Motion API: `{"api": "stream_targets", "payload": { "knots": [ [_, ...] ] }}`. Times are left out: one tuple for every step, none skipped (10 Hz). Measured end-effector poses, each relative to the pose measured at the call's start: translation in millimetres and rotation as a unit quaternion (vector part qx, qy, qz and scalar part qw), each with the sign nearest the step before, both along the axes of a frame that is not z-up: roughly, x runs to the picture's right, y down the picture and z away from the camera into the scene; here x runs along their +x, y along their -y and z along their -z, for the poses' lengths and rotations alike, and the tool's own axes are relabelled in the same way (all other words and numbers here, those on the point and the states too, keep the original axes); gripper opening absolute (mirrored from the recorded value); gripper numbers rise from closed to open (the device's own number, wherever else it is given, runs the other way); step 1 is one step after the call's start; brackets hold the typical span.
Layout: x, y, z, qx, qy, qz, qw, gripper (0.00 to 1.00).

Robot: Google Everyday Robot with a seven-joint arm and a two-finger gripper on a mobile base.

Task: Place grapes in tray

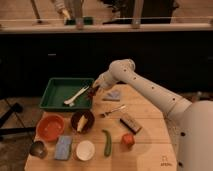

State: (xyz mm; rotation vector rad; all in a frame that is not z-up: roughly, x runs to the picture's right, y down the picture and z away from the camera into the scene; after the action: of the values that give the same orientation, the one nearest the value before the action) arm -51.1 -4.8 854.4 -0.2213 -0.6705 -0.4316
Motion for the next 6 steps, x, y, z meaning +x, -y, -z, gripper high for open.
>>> {"api": "stream_targets", "payload": {
  "knots": [
    [-4.5,-0.1,-2.1,0.002,0.009,-0.001,1.0,0.0],
    [-9.3,0.8,-4.6,0.005,0.019,-0.003,0.9998,0.0],
    [-14.3,1.5,-6.8,0.006,0.026,-0.001,0.9996,0.0],
    [-24.2,2.3,-8.8,0.005,0.037,0.002,0.9993,0.0],
    [-36.3,3.3,-11.0,0.004,0.048,0.008,0.9988,0.0],
    [-48.4,4.1,-13.9,0.002,0.06,0.016,0.9981,0.0]
  ]
}}
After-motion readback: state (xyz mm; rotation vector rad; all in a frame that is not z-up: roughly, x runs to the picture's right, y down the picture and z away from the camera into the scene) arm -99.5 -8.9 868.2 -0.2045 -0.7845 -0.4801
